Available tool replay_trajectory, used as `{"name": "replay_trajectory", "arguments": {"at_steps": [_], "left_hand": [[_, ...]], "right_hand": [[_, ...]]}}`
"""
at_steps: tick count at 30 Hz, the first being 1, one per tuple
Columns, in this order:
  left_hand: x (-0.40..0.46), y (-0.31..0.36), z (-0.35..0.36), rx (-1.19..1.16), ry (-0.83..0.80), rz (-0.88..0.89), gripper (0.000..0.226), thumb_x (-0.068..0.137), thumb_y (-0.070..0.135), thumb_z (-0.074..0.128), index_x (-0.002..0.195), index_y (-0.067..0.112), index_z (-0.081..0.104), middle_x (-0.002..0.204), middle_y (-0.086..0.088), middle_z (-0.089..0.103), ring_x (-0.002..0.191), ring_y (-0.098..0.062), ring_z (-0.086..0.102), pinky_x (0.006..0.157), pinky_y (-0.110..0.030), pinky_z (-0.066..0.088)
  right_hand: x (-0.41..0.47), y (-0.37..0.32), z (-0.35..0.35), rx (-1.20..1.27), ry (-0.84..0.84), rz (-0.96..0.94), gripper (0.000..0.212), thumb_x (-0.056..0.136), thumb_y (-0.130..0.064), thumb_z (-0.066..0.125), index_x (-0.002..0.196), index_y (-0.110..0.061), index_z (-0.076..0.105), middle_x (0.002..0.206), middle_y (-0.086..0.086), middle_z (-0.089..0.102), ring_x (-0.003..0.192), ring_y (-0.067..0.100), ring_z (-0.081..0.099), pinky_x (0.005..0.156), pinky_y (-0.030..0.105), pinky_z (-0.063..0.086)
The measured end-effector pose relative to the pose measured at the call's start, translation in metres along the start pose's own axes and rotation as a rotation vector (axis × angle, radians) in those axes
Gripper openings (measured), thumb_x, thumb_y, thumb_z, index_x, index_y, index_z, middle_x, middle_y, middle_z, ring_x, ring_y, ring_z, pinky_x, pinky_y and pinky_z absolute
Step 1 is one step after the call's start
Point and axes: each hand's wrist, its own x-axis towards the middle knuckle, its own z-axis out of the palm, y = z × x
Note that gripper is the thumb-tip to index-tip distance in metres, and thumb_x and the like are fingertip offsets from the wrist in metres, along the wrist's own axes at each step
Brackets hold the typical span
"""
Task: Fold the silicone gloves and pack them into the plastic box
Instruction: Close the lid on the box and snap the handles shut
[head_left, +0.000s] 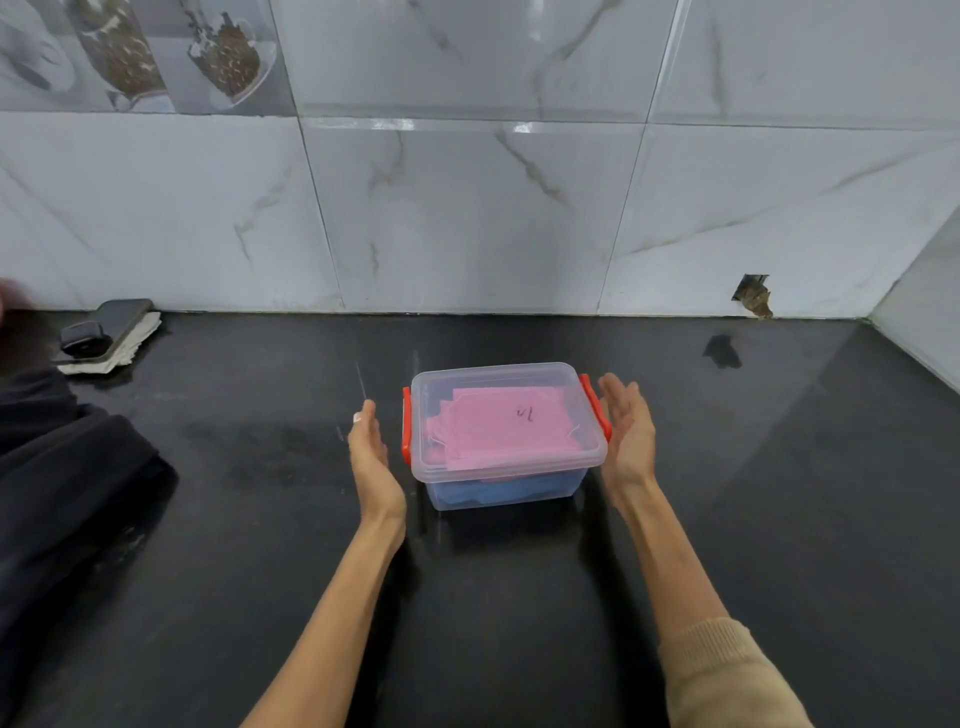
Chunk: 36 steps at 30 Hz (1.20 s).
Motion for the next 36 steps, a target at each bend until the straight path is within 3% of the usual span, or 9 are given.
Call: {"name": "replay_trajectory", "arguments": {"at_steps": [1,3,5,8,16,20,26,32,36], "left_hand": [[-0.001,-0.005,0.003,-0.017,-0.069,-0.026,0.056,0.102,0.038,0.017,0.145,0.008,0.038,0.151,-0.007,0.039,0.141,-0.020,0.034,0.117,-0.039,0.025],[-0.007,-0.013,0.010,-0.040,-0.191,-0.087,0.061,0.102,0.043,0.016,0.130,0.005,0.055,0.126,-0.015,0.061,0.122,-0.028,0.054,0.104,-0.041,0.041],[-0.011,-0.019,0.011,-0.038,-0.205,-0.099,0.060,0.101,0.045,0.015,0.110,0.014,0.065,0.101,-0.007,0.071,0.102,-0.023,0.062,0.093,-0.038,0.047],[-0.008,-0.023,0.009,-0.043,-0.201,-0.090,0.058,0.101,0.045,0.014,0.100,0.021,0.066,0.093,-0.002,0.071,0.093,-0.016,0.063,0.091,-0.036,0.048],[-0.006,-0.025,0.006,-0.053,-0.174,-0.068,0.056,0.101,0.045,0.016,0.102,0.021,0.067,0.092,0.000,0.073,0.095,-0.018,0.063,0.094,-0.039,0.046],[-0.005,-0.026,0.008,-0.053,-0.167,-0.078,0.055,0.101,0.045,0.018,0.097,0.021,0.067,0.083,0.002,0.073,0.089,-0.016,0.063,0.090,-0.039,0.048],[-0.011,-0.031,0.032,-0.100,-0.259,-0.126,0.053,0.101,0.041,0.020,0.100,0.014,0.066,0.077,0.004,0.072,0.082,-0.015,0.062,0.080,-0.032,0.049],[-0.030,-0.049,0.088,-0.023,-0.447,-0.236,0.051,0.099,0.045,0.024,0.090,0.019,0.067,0.072,0.005,0.073,0.082,-0.017,0.063,0.077,-0.033,0.048],[-0.055,-0.060,0.135,0.179,-0.516,-0.247,0.050,0.098,0.046,0.033,0.122,0.012,0.061,0.113,-0.007,0.066,0.109,-0.024,0.059,0.086,-0.030,0.045]], "right_hand": [[-0.001,0.006,0.002,0.014,-0.035,0.054,0.045,0.101,-0.039,0.031,0.125,-0.016,0.062,0.122,0.000,0.066,0.119,0.021,0.057,0.099,0.035,0.047],[-0.003,0.018,0.005,-0.004,-0.087,0.070,0.049,0.101,-0.037,0.028,0.098,-0.026,0.075,0.092,-0.005,0.076,0.091,0.014,0.069,0.083,0.029,0.052],[-0.004,0.026,0.006,-0.012,-0.100,0.059,0.054,0.102,-0.036,0.024,0.090,-0.035,0.076,0.087,-0.008,0.077,0.086,0.012,0.069,0.086,0.031,0.051],[-0.002,0.029,0.004,-0.020,-0.130,0.059,0.062,0.102,-0.038,0.022,0.076,-0.037,0.079,0.080,-0.009,0.076,0.087,0.014,0.065,0.087,0.034,0.047],[0.009,0.044,-0.002,-0.047,-0.161,0.048,0.049,0.101,-0.041,0.022,0.092,-0.025,0.067,0.074,-0.008,0.075,0.074,0.008,0.068,0.073,0.027,0.051],[0.007,0.044,-0.007,-0.049,-0.161,0.056,0.049,0.101,-0.042,0.022,0.093,-0.024,0.067,0.076,-0.007,0.075,0.078,0.011,0.067,0.073,0.027,0.052],[-0.006,0.030,-0.031,-0.038,-0.072,0.025,0.052,0.102,-0.040,0.021,0.090,-0.034,0.071,0.083,-0.009,0.076,0.087,0.012,0.066,0.087,0.032,0.049],[-0.036,0.002,-0.087,-0.025,0.107,-0.061,0.053,0.100,-0.044,0.022,0.091,-0.028,0.072,0.089,-0.004,0.074,0.087,0.012,0.066,0.083,0.029,0.050],[-0.059,-0.004,-0.117,-0.022,0.361,-0.122,0.053,0.100,-0.048,0.020,0.108,-0.020,0.064,0.105,-0.001,0.070,0.101,0.015,0.062,0.093,0.029,0.044]]}}
